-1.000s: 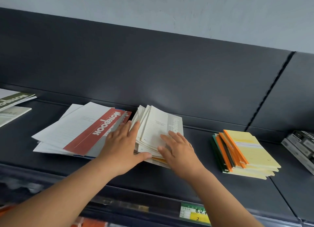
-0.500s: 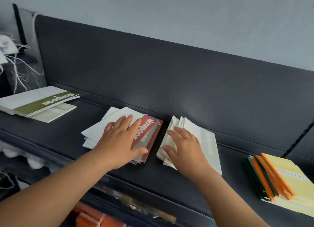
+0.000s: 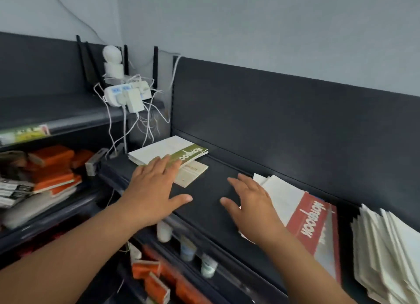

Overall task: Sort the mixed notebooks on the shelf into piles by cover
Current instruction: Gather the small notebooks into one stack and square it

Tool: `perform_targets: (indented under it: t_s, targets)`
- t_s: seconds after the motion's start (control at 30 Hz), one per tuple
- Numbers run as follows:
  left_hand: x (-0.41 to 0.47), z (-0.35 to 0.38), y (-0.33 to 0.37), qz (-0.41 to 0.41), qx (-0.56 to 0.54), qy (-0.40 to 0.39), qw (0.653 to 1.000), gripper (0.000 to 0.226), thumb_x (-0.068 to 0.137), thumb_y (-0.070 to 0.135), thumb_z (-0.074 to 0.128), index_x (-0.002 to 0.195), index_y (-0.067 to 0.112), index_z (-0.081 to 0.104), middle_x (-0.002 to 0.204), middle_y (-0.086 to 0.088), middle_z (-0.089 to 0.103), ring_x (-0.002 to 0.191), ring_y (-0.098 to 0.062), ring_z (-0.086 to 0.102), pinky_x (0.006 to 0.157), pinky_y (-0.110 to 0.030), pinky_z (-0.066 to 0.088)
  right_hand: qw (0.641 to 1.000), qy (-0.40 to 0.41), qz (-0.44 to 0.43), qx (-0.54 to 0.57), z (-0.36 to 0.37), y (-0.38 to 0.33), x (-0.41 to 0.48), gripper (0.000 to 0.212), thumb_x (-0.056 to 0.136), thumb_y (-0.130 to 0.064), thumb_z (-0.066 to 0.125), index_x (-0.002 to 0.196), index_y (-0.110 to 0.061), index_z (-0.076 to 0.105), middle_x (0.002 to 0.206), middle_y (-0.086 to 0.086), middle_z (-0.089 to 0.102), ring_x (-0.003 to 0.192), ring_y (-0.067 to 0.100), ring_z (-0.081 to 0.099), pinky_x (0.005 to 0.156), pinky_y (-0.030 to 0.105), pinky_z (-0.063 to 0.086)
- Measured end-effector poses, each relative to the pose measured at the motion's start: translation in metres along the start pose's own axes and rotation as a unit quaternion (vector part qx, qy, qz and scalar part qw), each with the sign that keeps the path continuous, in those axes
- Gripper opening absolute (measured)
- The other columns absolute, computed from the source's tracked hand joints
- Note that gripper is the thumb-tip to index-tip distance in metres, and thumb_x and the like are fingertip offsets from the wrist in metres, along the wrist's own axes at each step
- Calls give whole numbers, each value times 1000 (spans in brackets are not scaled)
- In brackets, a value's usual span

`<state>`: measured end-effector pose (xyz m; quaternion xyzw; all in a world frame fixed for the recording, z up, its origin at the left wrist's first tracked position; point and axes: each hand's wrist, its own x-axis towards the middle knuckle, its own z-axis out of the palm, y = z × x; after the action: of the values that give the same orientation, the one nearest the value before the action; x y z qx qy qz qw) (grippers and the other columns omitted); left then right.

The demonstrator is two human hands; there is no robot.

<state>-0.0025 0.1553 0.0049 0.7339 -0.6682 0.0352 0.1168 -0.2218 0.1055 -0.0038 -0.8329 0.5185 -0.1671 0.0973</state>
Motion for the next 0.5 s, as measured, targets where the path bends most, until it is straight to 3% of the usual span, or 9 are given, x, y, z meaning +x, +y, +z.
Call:
perform_targets:
  t_s: [0.23, 0.5]
  targets:
    - [17, -2, -92, -62, 4, -15, 998, 90, 87, 73, 37, 156, 27, 1, 164, -2, 2, 151, -22, 3, 120, -44, 10, 998, -34, 4, 48, 41, -64, 61, 60, 100, -47, 46, 154, -26, 29, 163, -3, 21, 151, 16, 15, 124, 37, 13]
    - [71, 14, -138, -78, -17, -30, 996, 84, 91, 68, 34, 156, 25, 5, 164, -2, 3, 151, -19, 0, 122, -41, 8, 996, -51, 32, 64, 75, -79, 139, 59, 102, -44, 41, 155, -21, 27, 163, -2, 22, 151, 15, 16, 123, 36, 15]
